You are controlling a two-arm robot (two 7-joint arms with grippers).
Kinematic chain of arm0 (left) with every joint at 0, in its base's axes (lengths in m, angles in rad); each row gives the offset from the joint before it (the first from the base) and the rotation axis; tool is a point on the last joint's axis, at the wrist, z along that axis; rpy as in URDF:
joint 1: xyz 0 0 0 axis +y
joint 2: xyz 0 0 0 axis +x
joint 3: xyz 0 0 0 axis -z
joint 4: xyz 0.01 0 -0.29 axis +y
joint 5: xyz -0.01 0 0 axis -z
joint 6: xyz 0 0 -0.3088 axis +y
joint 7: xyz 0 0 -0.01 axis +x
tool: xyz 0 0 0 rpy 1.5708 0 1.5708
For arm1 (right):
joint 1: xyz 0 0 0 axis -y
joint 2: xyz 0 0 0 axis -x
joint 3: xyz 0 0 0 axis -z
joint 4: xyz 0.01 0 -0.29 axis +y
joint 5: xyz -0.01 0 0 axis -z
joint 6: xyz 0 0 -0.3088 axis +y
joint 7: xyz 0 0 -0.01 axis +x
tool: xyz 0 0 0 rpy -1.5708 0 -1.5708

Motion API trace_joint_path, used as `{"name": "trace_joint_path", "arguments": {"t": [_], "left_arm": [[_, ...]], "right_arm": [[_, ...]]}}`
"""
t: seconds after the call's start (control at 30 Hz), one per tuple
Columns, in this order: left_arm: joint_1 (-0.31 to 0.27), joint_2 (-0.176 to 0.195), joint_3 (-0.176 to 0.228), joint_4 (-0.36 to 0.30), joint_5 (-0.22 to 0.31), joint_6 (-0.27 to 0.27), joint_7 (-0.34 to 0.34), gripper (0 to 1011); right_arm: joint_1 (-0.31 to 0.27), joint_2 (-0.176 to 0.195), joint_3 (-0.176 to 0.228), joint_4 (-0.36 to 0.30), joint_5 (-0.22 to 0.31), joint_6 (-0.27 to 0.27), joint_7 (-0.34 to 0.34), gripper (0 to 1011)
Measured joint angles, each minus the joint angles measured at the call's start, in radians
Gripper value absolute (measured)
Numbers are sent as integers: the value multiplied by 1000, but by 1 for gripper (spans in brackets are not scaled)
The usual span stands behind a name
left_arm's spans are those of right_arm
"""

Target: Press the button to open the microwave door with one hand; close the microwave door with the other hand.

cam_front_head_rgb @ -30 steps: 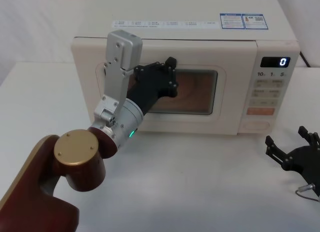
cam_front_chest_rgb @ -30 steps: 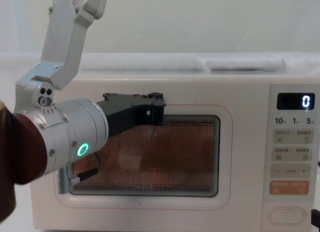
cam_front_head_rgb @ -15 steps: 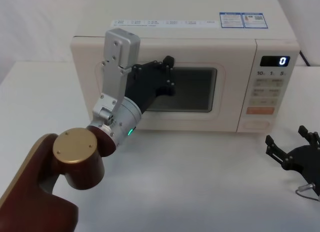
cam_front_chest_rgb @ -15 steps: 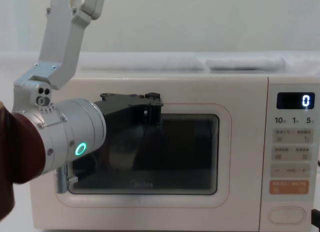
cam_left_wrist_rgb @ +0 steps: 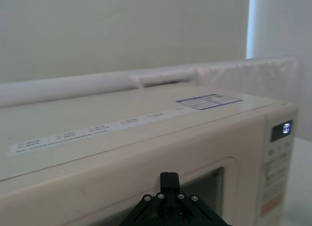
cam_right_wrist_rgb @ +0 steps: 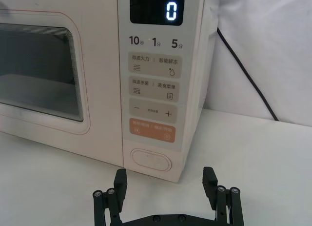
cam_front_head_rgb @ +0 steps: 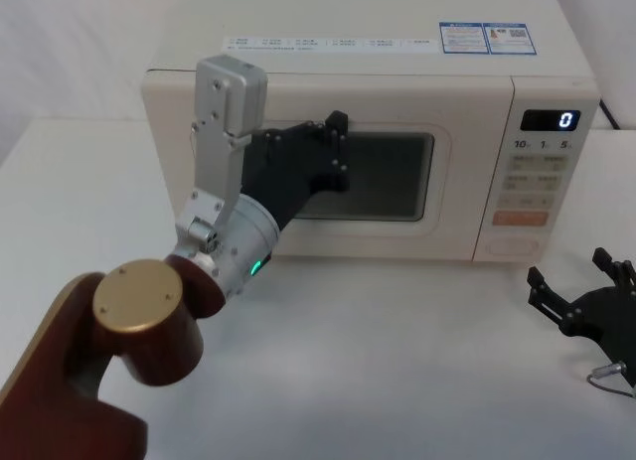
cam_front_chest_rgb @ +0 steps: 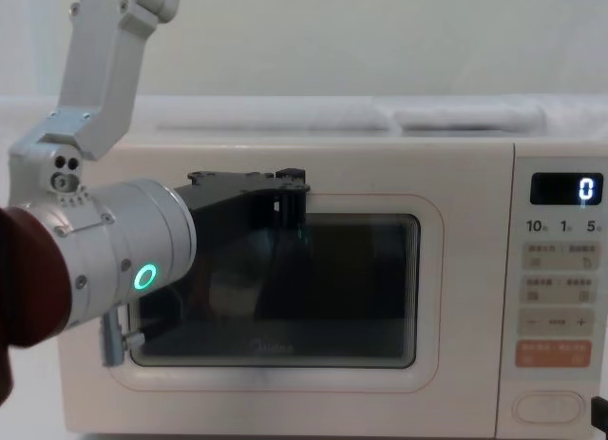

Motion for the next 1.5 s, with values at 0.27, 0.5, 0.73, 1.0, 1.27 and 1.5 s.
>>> {"name": "trace_joint_path", "arguments": {"t": [0.27,0.5,0.73,1.0,1.27,1.5], "left_arm": [[66,29,6,-66,-34,4,-17,0],[128,59,2,-111,-58,-22,-23,128],[175,82,-10,-150,-64,-48,-10,340],[236,108,-43,-179,-66,-62,9,603],[305,122,-94,-196,-75,-92,30,836],[364,126,-126,-186,-56,-127,52,1001]], "right_arm": [[0,0,0,0,0,0,0,1001],[0,0,0,0,0,0,0,1001],[0,0,0,0,0,0,0,1001],[0,0,0,0,0,0,0,1001],[0,0,0,0,0,0,0,1001],[0,0,0,0,0,0,0,1001]]}}
